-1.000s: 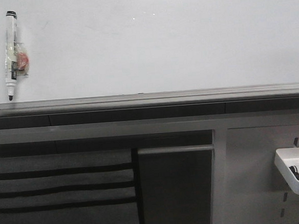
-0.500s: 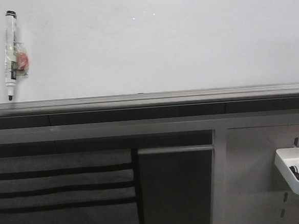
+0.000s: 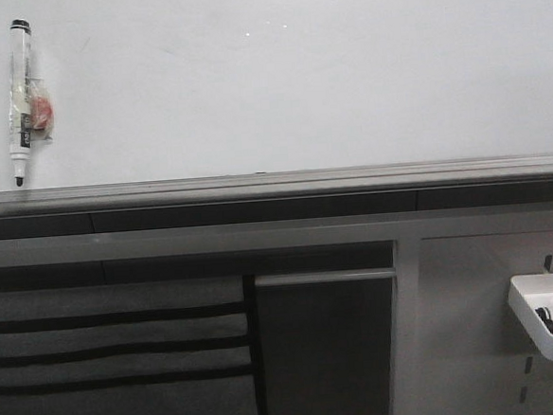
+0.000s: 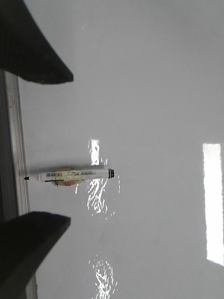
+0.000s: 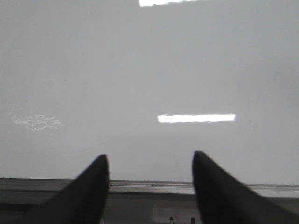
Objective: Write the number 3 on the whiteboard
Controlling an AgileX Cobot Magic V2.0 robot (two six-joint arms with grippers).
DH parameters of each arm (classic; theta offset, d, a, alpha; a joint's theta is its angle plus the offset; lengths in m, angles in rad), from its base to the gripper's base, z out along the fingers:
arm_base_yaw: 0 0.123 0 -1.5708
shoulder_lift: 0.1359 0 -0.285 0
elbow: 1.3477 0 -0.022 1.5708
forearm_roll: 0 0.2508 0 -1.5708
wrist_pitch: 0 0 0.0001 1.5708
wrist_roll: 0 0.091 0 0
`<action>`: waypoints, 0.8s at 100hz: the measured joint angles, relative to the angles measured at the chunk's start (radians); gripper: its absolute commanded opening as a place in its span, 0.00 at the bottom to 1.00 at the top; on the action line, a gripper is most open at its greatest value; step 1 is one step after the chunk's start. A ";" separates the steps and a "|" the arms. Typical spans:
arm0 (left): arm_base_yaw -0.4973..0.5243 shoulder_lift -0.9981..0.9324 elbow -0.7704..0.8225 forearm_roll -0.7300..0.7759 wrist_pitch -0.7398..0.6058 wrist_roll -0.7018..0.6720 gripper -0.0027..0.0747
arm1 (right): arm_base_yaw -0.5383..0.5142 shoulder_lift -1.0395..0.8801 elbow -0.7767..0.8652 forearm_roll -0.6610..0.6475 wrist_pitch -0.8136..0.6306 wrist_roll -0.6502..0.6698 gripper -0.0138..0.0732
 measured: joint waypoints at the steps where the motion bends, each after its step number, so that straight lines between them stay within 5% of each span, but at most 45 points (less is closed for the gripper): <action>1: 0.000 0.000 0.000 0.000 -0.002 0.000 0.81 | 0.000 0.000 0.000 0.000 0.000 0.000 0.79; 80: -0.046 0.059 -0.005 0.035 0.068 0.002 0.63 | 0.000 0.000 0.000 0.000 0.000 0.000 0.79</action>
